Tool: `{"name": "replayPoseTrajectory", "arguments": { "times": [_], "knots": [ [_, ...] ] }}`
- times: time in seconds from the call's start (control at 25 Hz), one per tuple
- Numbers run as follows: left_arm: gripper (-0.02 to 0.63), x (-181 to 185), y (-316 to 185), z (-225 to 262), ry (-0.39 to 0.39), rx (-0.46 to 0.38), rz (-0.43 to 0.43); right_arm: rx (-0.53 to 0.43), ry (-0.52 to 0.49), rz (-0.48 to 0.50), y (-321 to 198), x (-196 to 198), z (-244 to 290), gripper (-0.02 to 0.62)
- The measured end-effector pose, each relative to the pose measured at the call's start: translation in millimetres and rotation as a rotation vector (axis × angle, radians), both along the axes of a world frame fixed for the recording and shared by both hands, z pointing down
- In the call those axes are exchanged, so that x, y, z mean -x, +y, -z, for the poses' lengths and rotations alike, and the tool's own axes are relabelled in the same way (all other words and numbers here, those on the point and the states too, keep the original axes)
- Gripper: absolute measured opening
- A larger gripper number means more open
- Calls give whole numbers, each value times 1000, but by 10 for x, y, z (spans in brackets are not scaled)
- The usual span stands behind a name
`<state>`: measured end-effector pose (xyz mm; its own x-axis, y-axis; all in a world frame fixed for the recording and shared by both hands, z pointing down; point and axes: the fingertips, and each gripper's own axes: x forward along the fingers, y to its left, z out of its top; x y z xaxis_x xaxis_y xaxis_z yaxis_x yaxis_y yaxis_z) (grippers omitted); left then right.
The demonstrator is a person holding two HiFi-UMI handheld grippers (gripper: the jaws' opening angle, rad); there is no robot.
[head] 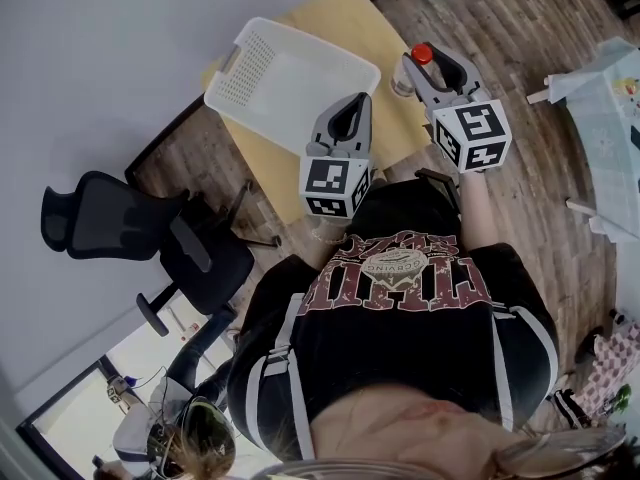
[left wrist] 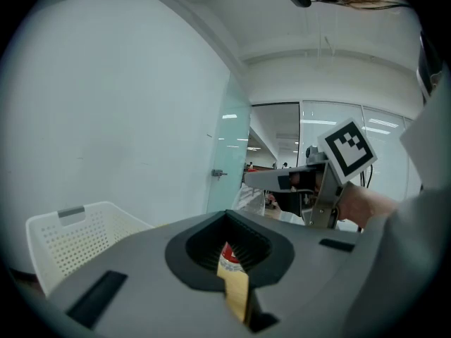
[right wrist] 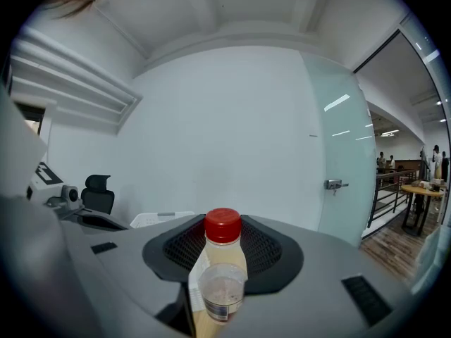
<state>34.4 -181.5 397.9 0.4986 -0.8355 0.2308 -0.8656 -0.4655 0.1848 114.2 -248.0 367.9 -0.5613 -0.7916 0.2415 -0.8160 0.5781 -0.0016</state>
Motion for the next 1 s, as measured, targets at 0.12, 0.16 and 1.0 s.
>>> {"name": "replayPoseTrajectory", "arguments": {
  "times": [0.12, 0.16, 1.0],
  "knots": [
    [46, 14, 26, -13, -5, 2, 6, 8, 9, 6, 0, 14, -102, 156],
    [46, 21, 32, -15, -6, 2, 9, 9, 11, 10, -2, 23, -133, 156],
    [46, 137, -56, -79, -17, 17, 26, 115, 60, 43, -158, 113, -1023, 156]
  ]
}}
